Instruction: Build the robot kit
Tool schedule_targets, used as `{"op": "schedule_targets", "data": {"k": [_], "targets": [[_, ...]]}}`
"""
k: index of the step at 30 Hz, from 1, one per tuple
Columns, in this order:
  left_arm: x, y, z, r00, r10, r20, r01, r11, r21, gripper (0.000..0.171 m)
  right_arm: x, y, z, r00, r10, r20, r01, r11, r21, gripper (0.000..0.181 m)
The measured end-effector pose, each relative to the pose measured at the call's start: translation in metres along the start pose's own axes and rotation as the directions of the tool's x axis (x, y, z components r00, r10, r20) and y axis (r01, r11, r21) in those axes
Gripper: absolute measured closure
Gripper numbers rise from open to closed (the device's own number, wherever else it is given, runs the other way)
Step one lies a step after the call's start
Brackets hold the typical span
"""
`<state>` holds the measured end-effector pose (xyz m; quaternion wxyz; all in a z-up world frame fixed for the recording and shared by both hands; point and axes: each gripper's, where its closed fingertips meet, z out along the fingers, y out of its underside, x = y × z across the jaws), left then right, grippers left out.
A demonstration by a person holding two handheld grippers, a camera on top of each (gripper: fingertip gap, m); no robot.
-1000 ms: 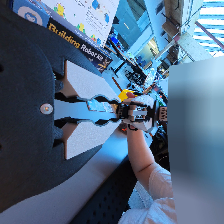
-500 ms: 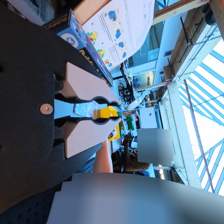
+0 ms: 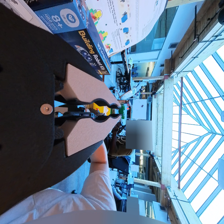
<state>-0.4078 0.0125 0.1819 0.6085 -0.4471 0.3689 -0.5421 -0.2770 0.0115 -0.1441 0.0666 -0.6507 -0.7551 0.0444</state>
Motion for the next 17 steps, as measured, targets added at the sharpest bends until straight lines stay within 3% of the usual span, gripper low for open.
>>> {"op": "schedule_targets", "data": {"k": [17], "targets": [[0.0057, -0.0007, 0.0015, 1.000, 0.010, -0.005, -0.010, 1.000, -0.008, 0.167, -0.0030, 0.0016, 0.0014, 0.998, -0.056, -0.004, 0.055, 0.993, -0.103, 0.155]]}}
